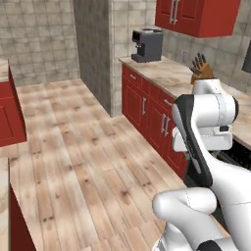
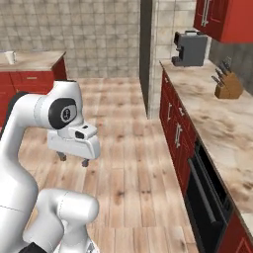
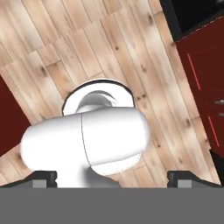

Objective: Pick the jug and bowl and place them in the sink. Then turn on the water.

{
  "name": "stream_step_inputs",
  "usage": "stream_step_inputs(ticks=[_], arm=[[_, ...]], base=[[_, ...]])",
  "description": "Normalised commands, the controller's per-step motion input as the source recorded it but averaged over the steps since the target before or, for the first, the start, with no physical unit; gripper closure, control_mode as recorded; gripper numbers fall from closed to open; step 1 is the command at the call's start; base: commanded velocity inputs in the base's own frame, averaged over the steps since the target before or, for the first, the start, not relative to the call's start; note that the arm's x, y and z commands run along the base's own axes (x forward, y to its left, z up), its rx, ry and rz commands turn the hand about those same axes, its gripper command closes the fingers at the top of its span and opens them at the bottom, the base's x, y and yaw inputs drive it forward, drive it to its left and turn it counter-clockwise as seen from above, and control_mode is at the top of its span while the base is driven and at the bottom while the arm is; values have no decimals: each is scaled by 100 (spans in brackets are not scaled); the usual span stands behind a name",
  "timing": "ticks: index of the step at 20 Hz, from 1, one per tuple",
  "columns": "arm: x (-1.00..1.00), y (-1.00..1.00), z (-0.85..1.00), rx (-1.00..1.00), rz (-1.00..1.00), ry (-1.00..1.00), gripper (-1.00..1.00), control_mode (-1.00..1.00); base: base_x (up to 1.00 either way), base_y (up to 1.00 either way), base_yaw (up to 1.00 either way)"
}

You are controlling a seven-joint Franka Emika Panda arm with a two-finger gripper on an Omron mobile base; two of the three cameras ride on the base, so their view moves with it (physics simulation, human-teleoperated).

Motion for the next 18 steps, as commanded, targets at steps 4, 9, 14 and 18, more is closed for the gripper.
stream_step_inputs(ticks=[4,9,14,18], arm=[[0,0,0,0,0,0,-100,100],[0,0,0,0,0,0,-100,100],[0,0,0,0,0,0,-100,100],[0,0,0,0,0,0,-100,100]], base=[[80,0,22],[100,9,10],[100,39,18],[100,33,21]])
